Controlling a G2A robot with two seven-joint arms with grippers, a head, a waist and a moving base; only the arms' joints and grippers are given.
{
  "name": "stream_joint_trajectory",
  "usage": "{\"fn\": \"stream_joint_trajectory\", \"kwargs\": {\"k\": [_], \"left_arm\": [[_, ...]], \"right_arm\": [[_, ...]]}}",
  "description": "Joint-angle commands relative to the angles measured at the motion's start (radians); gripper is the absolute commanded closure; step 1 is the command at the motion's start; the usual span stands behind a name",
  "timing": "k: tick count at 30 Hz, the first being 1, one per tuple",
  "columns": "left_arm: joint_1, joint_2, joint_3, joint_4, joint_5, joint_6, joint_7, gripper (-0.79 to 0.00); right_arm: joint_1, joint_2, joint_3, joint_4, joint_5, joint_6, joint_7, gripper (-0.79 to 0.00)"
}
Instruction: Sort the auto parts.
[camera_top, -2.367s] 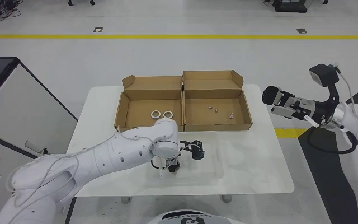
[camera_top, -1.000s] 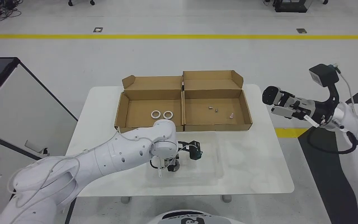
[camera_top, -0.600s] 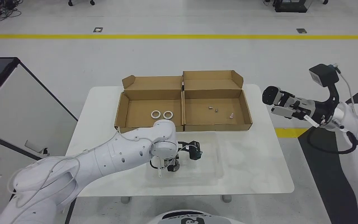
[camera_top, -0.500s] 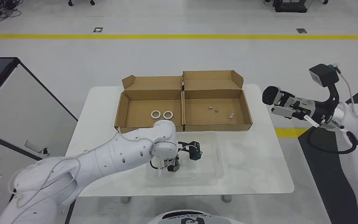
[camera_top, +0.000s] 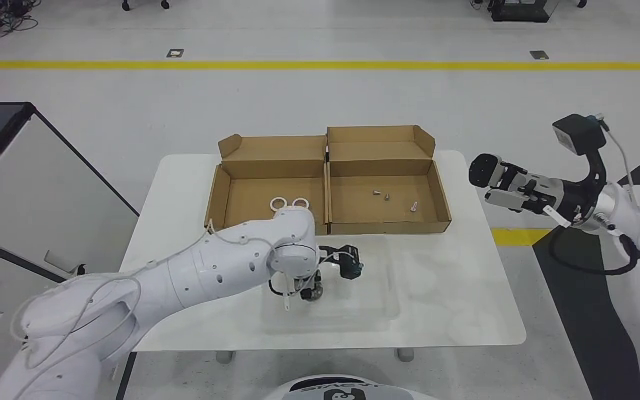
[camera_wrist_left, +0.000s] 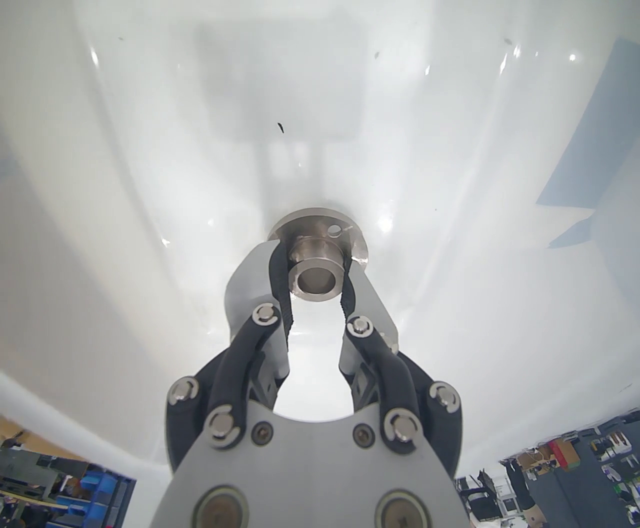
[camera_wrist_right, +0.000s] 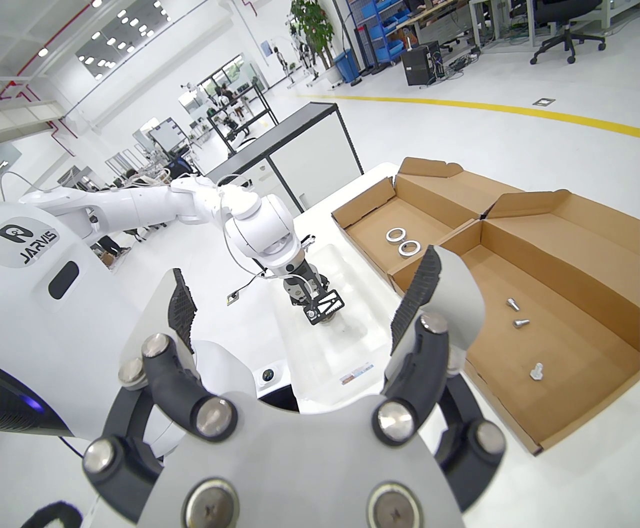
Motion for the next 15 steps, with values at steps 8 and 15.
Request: {"fn": "stream_joint_trajectory", "kwargs": {"k": [8,15], "left_arm": [[-0.092,0.026,0.0,-0.099,-0.093,0.033,-0.032,0.0],[-0.092,0.026,0.0,-0.099,-0.093,0.033,-0.032,0.0]], "right_arm": [[0.0,0.0,0.0,0.0,0.0,0.0,0.0,-0.785],[0.0,0.0,0.0,0.0,0.0,0.0,0.0,-0.785]]}}
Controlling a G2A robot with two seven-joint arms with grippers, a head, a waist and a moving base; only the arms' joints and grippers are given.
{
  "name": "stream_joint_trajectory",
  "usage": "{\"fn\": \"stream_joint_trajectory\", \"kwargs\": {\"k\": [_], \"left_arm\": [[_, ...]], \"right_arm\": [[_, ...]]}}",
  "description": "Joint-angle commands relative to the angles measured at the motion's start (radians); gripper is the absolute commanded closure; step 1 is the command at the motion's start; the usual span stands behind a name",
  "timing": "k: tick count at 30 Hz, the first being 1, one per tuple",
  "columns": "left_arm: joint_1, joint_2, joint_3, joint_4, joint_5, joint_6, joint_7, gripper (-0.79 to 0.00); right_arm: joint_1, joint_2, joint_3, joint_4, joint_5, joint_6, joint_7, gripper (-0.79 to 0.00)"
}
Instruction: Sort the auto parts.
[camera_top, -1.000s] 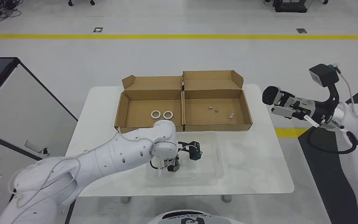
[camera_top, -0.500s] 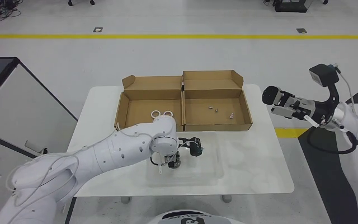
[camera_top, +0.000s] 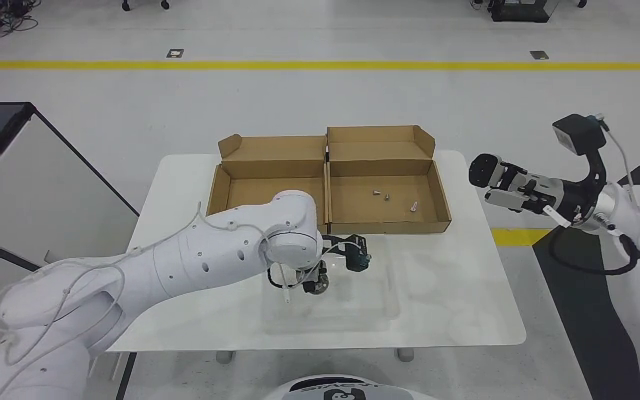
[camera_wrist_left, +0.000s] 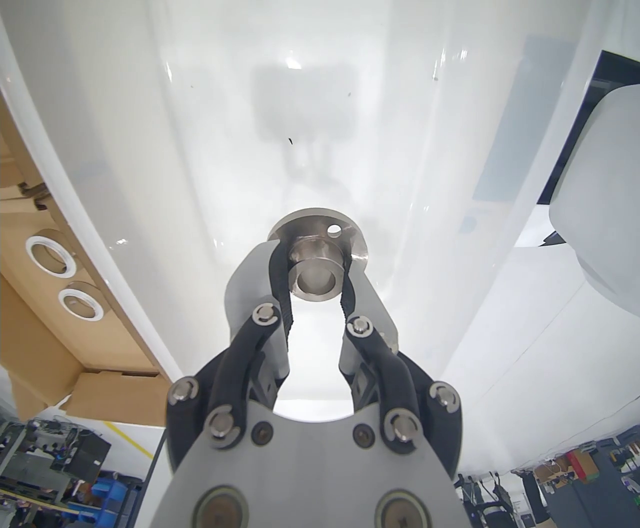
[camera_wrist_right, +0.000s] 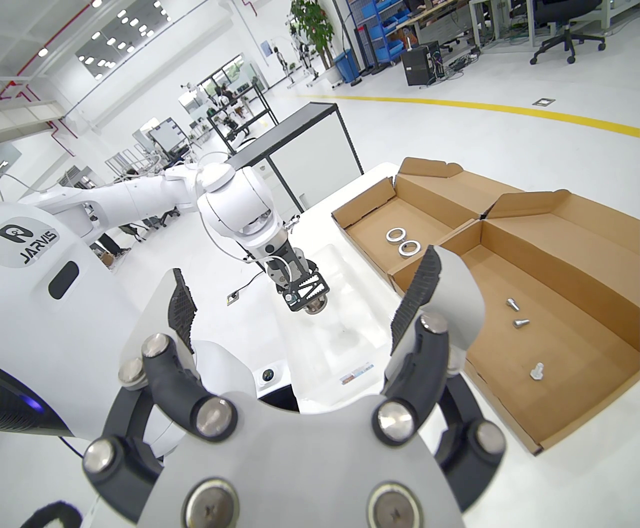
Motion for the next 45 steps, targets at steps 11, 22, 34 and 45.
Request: {"fn": "stream_joint_trajectory", "kwargs": {"k": [11,22,34,45], "left_arm": [[0.041,0.084,-0.167,-0.028,-0.09,-0.027,0.106,0.0],[0.194,0.236,-0.459,-0.145,-0.234,-0.173,0.173,0.0],[0.227,0.264,-0.504,-0.181,-0.264,-0.212,0.212,0.0],[0.31,0.297,-0.626,-0.093,-0.429,-0.289,0.345,0.0]], "right_arm": [[0.0,0.0,0.0,0.0,0.0,0.0,0.0,-0.785],[0.0,0.0,0.0,0.0,0.0,0.0,0.0,-0.785],[0.0,0.0,0.0,0.0,0.0,0.0,0.0,-0.785],[0.0,0.0,0.0,0.0,0.0,0.0,0.0,-0.785]]}}
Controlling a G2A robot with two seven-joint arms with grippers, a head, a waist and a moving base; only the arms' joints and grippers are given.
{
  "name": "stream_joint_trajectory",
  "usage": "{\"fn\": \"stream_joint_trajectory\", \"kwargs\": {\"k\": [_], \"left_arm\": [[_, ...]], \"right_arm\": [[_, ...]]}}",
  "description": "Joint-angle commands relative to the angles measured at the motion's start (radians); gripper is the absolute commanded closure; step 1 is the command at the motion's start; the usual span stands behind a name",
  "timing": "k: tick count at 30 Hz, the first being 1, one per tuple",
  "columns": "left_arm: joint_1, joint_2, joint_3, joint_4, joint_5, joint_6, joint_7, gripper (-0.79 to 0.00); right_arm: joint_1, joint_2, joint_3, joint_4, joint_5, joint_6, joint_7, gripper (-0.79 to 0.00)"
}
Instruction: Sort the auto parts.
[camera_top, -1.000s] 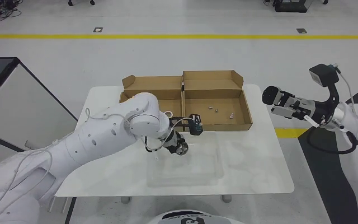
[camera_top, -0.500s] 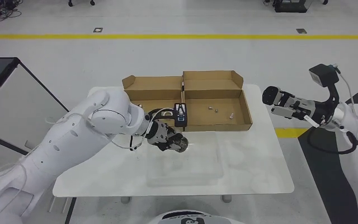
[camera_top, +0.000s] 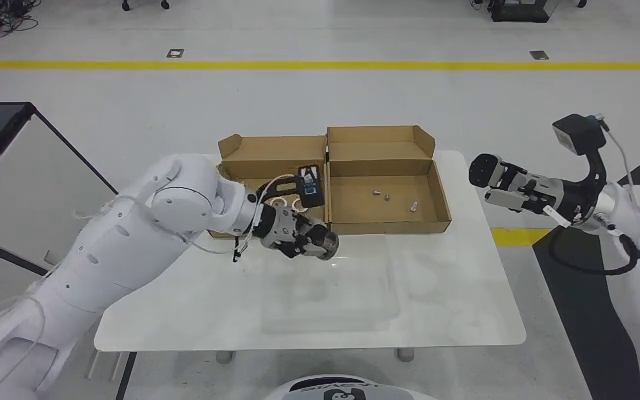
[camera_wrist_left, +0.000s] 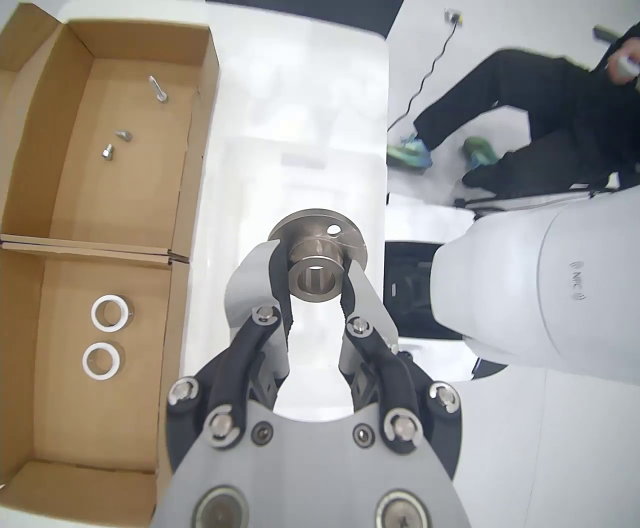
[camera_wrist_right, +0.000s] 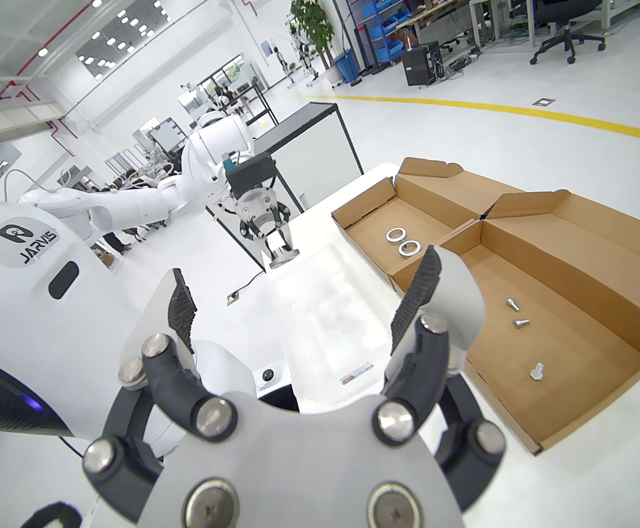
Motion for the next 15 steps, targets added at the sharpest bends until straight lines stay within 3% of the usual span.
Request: {"fn": "stream_joint_trajectory", "kwargs": {"k": [1,9,15], "left_arm": [[0.04,0.017,-0.053,0.03,-0.082,-0.064,0.029,0.0],[0.145,0.064,-0.173,0.06,-0.286,-0.252,0.177,0.0],[0.14,0.07,-0.195,0.069,-0.382,-0.34,0.265,0.0]], "right_arm": [[0.0,0.0,0.0,0.0,0.0,0.0,0.0,-0.785],[0.0,0.0,0.0,0.0,0.0,0.0,0.0,-0.785],[0.0,0.0,0.0,0.0,0.0,0.0,0.0,-0.785]]}}
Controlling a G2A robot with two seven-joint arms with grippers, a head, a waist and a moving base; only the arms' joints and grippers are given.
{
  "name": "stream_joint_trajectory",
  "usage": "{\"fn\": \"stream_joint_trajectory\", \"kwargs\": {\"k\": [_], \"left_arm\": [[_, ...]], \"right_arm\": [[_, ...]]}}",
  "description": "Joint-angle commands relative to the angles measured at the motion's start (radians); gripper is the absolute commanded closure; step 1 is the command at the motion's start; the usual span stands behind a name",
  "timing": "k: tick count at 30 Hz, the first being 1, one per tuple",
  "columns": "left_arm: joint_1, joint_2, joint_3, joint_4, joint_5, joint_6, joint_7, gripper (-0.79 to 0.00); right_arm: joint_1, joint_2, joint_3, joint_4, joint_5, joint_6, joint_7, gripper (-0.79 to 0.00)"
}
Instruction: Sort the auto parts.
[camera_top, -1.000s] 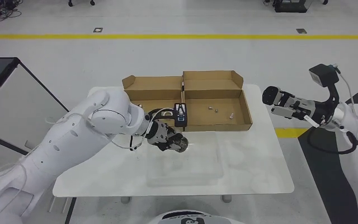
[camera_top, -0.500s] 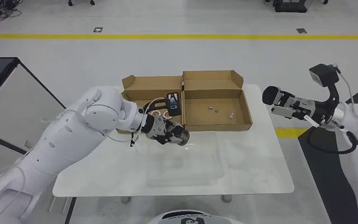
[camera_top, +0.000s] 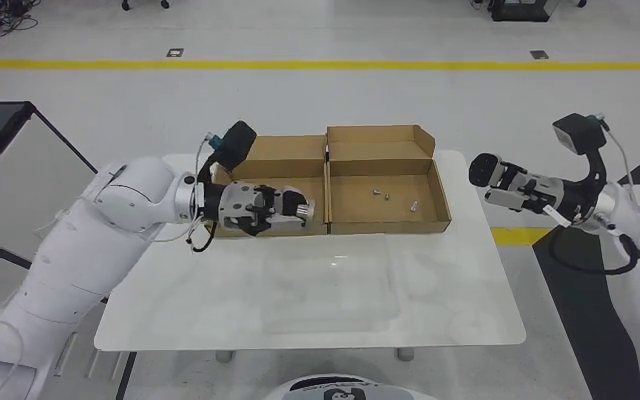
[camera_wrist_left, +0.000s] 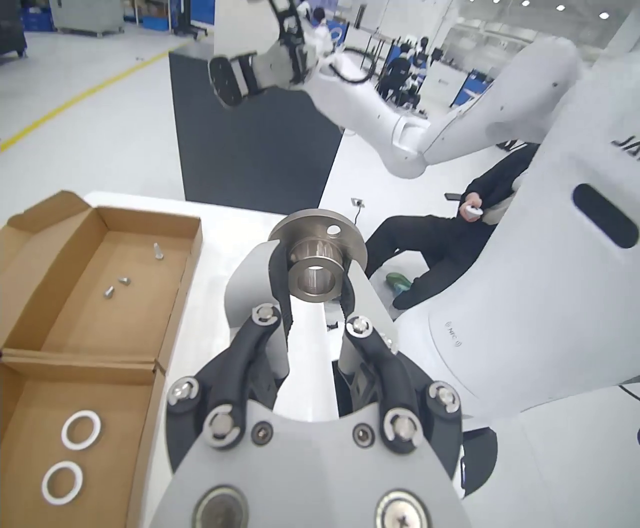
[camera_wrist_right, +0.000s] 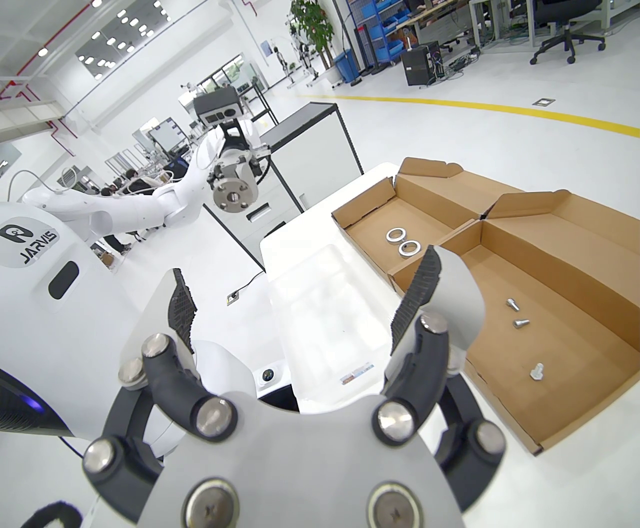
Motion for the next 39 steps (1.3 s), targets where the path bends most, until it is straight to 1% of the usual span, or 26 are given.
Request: {"fn": "stream_joint_trajectory", "kwargs": {"k": [1,4,7,11,15,17,20,26,39], "left_arm": [[-0.012,-0.003,0.002,0.005,-0.04,-0.033,0.033,0.0],[-0.036,-0.01,0.008,0.012,-0.084,-0.076,0.076,0.0],[-0.059,-0.019,0.004,-0.008,-0.16,-0.076,0.077,0.0],[-0.064,-0.039,-0.02,-0.055,-0.282,-0.076,0.076,0.0],[-0.039,-0.065,-0.069,-0.107,-0.394,-0.076,0.076,0.0],[-0.023,-0.077,-0.098,-0.117,-0.411,-0.076,0.076,0.0],[0.011,-0.103,-0.156,-0.145,-0.44,-0.076,0.076,0.0],[0.067,-0.168,-0.255,-0.203,-0.566,-0.076,0.076,0.0],[0.067,-0.168,-0.255,-0.203,-0.566,-0.076,0.076,0.0]], "right_arm": [[0.0,0.0,0.0,0.0,0.0,0.0,0.0,-0.785],[0.0,0.0,0.0,0.0,0.0,0.0,0.0,-0.785],[0.0,0.0,0.0,0.0,0.0,0.0,0.0,-0.785],[0.0,0.0,0.0,0.0,0.0,0.0,0.0,-0.785],[0.0,0.0,0.0,0.0,0.0,0.0,0.0,-0.785],[0.0,0.0,0.0,0.0,0.0,0.0,0.0,-0.785],[0.0,0.0,0.0,0.0,0.0,0.0,0.0,-0.785],[0.0,0.0,0.0,0.0,0.0,0.0,0.0,-0.785],[0.0,0.0,0.0,0.0,0.0,0.0,0.0,-0.785]]}}
